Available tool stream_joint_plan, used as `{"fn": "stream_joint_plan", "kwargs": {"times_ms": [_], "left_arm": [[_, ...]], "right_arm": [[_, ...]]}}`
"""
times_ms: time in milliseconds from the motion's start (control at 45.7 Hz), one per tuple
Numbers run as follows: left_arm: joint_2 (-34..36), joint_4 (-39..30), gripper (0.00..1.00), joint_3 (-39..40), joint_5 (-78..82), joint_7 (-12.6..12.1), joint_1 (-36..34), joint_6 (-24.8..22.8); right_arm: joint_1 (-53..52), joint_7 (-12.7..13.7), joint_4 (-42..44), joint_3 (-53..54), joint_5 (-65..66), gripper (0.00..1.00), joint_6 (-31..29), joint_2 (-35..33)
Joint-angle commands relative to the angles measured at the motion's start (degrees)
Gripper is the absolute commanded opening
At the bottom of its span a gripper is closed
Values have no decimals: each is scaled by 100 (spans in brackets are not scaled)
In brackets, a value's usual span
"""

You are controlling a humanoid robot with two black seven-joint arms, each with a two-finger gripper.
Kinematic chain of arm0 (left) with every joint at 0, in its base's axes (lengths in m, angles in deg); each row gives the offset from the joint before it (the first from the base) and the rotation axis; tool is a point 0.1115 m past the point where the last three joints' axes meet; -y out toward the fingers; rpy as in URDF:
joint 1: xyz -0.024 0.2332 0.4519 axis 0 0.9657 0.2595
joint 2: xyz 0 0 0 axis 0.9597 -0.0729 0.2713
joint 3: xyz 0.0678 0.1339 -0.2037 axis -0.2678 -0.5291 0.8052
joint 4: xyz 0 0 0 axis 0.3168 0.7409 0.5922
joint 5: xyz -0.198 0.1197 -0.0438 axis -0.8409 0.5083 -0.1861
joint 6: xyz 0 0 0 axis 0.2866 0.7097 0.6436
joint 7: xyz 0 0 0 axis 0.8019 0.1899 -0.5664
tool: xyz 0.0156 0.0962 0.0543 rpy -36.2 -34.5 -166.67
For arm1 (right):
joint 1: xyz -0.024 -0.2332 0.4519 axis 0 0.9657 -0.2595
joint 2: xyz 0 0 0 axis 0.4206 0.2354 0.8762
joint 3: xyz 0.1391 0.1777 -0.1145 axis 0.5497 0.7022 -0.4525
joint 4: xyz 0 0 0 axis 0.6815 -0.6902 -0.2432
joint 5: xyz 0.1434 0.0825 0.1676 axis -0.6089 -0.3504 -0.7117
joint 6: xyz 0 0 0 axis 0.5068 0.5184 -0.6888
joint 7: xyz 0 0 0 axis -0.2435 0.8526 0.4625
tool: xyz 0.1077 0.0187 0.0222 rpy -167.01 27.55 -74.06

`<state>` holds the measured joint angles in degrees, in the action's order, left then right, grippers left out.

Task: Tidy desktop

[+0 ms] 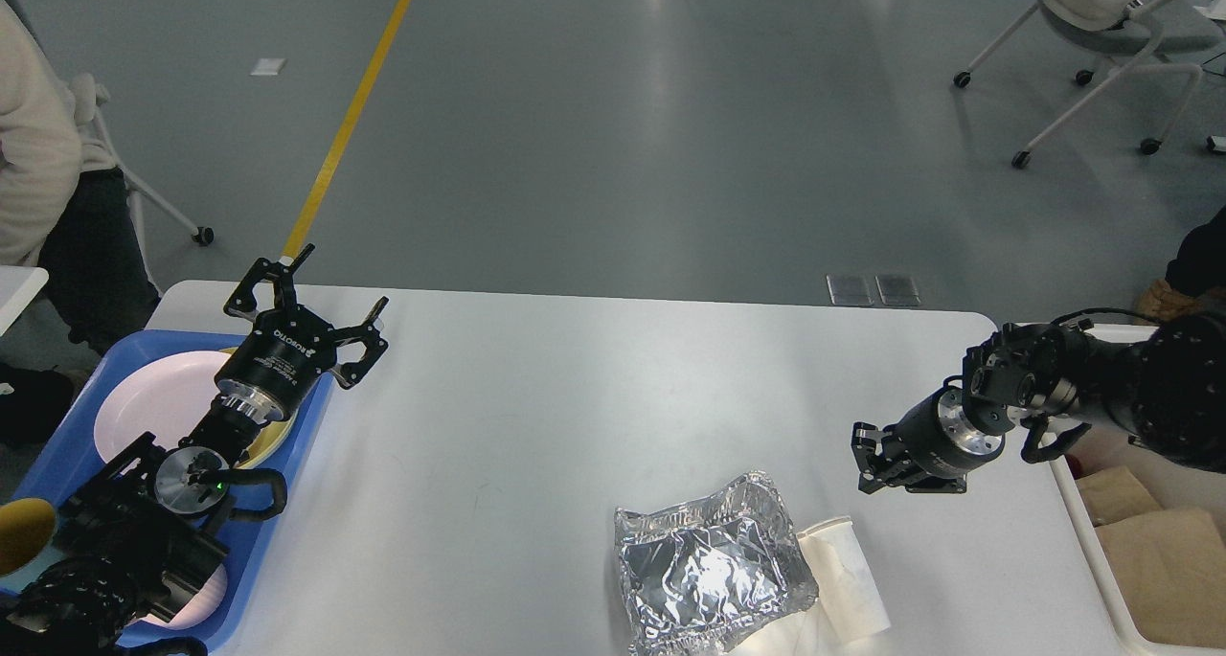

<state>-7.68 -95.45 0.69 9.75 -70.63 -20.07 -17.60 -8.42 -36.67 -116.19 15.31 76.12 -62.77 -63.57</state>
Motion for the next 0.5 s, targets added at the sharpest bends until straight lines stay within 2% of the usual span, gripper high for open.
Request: {"fn": "stream_joint_plan", "kwargs": {"times_ms": [0,175,263,372,416,482], "left_arm": [[3,0,97,0,0,0,0,0],[3,0,97,0,0,0,0,0],[3,0,97,0,0,0,0,0],[3,0,97,0,0,0,0,0],[3,0,97,0,0,0,0,0],[-6,0,97,0,0,-9,0,0]], "right_arm": [[-2,-9,40,-3,3,0,9,-4],[-151,-9,40,-3,56,0,9,-4],[-371,-9,-3,15,65,37,1,-4],[-617,-18,-12,-64,169,67,-26,-4],[-679,-18,5,-161,397,75,-17,5],[-784,-18,49,-249,845,78,27,5]]}}
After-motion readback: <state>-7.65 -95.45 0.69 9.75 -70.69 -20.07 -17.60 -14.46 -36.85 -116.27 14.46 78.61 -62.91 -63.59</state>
